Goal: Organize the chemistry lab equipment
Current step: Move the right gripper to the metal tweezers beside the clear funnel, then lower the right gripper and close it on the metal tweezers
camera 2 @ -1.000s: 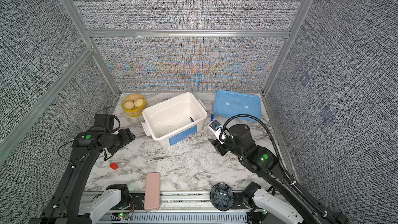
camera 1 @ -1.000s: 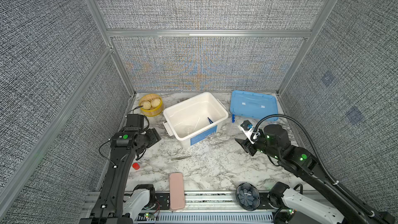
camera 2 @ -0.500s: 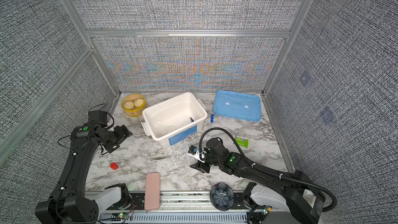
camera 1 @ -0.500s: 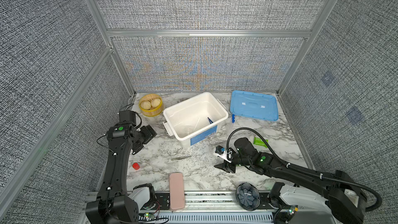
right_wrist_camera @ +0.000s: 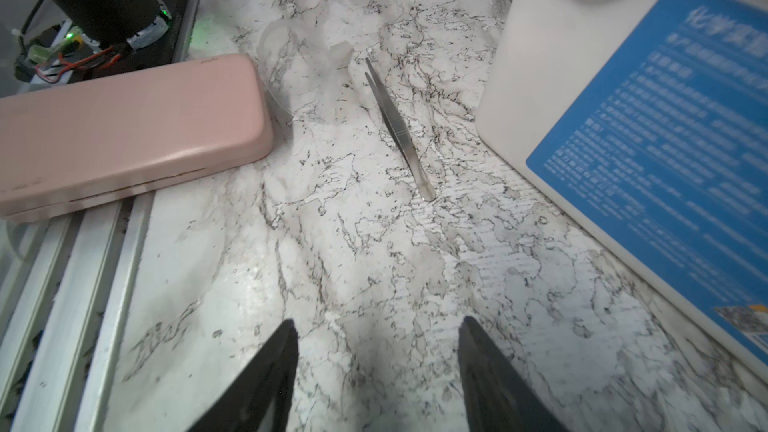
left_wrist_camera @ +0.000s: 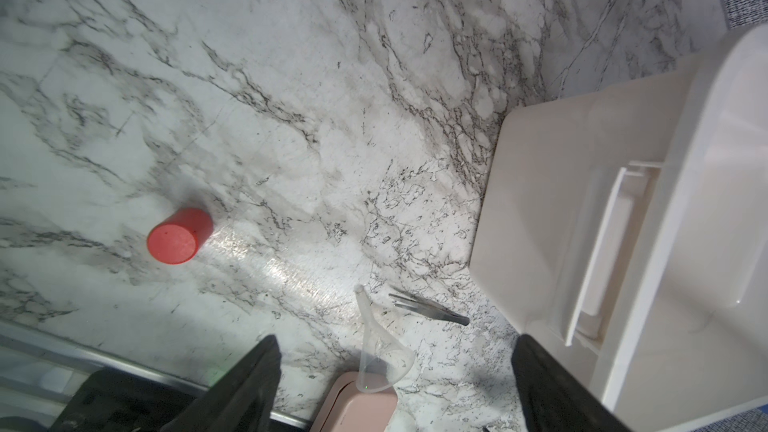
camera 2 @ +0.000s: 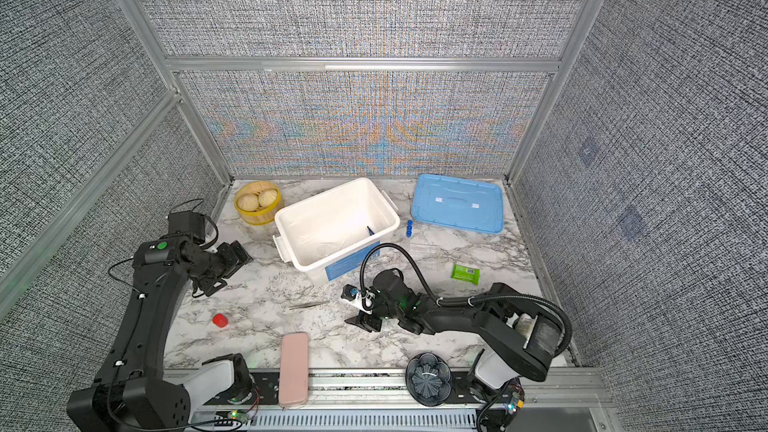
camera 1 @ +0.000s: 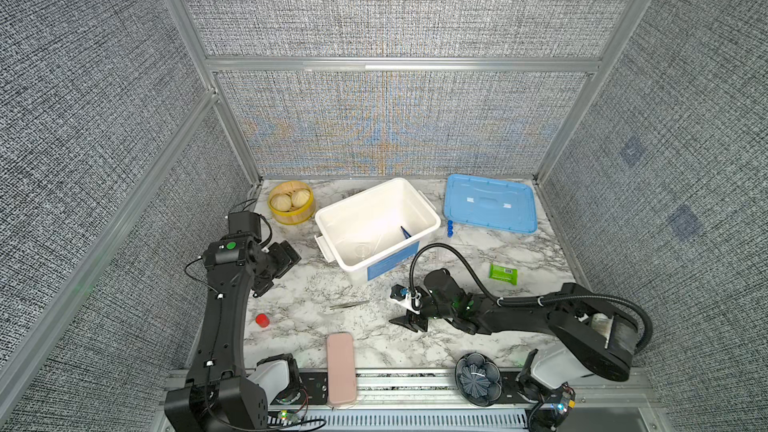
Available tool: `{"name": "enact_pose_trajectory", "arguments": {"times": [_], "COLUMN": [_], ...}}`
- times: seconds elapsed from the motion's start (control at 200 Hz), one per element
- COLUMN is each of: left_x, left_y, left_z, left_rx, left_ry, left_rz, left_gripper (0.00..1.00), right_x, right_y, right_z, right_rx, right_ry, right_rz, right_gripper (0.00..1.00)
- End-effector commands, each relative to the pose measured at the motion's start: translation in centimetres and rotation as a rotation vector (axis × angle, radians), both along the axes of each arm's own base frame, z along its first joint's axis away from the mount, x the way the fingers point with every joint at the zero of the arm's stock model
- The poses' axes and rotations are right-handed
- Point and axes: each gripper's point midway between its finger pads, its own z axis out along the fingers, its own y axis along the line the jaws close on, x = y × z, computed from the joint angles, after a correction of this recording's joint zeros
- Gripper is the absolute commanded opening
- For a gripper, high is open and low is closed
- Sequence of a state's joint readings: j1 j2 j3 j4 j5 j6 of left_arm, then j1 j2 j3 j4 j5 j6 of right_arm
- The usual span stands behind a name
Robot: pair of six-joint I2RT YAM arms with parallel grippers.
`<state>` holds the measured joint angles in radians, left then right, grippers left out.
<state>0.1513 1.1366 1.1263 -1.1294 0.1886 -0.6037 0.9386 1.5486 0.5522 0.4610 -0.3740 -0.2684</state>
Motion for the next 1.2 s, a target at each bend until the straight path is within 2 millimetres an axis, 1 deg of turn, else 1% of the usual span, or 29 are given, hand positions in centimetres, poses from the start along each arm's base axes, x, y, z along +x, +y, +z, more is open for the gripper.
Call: {"name": "enact_pose_trajectory", "arguments": {"times": [0.0, 0.115, 0.255, 0.405, 0.47, 0.605, 0.75, 0.855, 0.93, 0.995, 1.095, 1.196], "left_x": [-1.3, -1.6, -2.0, -2.0, -2.1, -2.1, -2.4, -2.5, -2.6, -2.6, -2.6, -2.6], "left_y": [0.7, 0.7, 0.8, 0.5, 0.5, 0.4, 0.4, 0.4, 0.5, 0.3, 0.3, 0.3], "left_z": [-0.2, -0.5, -0.5, -0.3, -0.2, -0.3, -0.2, -0.3, -0.3, -0.4, -0.6, -0.5], "left_rx": [0.043, 0.044, 0.041, 0.032, 0.032, 0.030, 0.026, 0.030, 0.030, 0.019, 0.021, 0.017], "left_ry": [0.034, 0.016, 0.028, -0.002, -0.006, -0.015, -0.010, -0.020, -0.012, -0.011, -0.017, -0.012], "left_rz": [-0.005, -0.014, -0.016, -0.030, -0.030, -0.040, -0.039, -0.044, -0.042, -0.042, -0.048, -0.043], "left_gripper": [0.89, 0.89, 0.89, 0.89, 0.89, 0.89, 0.89, 0.89, 0.89, 0.89, 0.89, 0.89], "right_x": [0.9, 1.3, 1.6, 1.7, 1.9, 1.9, 1.6, 1.4, 1.6, 2.0, 2.1, 2.2], "right_y": [1.6, 2.3, 3.0, 3.9, 4.4, 5.6, 6.7, 7.5, 7.7, 7.8, 8.0, 8.2], "right_z": [1.0, 0.2, -0.9, -2.0, -2.2, -2.5, -3.0, -3.7, -4.3, -4.5, -4.9, -4.7], "right_rx": [0.065, 0.089, 0.077, 0.069, 0.070, 0.080, 0.083, 0.079, 0.070, 0.070, 0.064, 0.065], "right_ry": [-0.027, -0.014, 0.010, 0.014, 0.018, 0.031, 0.043, 0.042, 0.038, 0.034, 0.026, 0.005], "right_rz": [-0.008, -0.020, -0.013, 0.016, 0.026, 0.051, 0.072, 0.071, 0.058, 0.042, 0.047, 0.059], "right_gripper": [0.60, 0.59, 0.59, 0.58, 0.58, 0.56, 0.51, 0.47, 0.46, 0.45, 0.45, 0.45]}}
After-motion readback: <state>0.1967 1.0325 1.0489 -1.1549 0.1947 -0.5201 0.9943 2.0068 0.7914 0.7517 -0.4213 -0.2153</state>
